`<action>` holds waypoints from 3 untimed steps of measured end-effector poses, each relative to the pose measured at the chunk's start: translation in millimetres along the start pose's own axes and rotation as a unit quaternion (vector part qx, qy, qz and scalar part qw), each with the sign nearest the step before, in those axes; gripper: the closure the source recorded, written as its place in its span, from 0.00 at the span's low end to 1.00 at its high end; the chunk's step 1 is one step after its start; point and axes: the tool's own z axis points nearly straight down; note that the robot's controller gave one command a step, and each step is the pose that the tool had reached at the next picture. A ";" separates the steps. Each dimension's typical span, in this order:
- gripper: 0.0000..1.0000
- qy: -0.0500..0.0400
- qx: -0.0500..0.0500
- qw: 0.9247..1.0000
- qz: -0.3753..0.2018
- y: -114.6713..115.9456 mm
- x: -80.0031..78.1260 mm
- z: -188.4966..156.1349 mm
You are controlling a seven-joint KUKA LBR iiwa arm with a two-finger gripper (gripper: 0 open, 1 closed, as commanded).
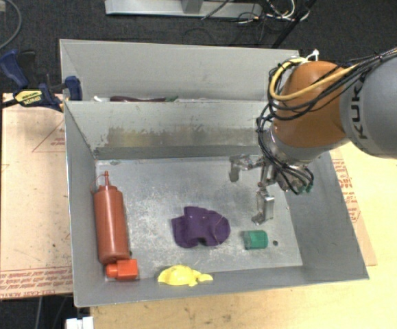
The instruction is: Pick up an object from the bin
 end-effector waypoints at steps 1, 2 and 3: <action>0.00 0.000 0.000 1.000 0.000 0.0 0.0 0.0; 0.00 -0.002 0.001 1.000 -0.022 26.5 6.9 28.9; 0.00 0.000 0.000 1.000 0.026 66.9 10.3 45.6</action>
Offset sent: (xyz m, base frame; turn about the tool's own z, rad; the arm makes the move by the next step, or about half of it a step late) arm -0.0273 0.0461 -0.0551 -0.0844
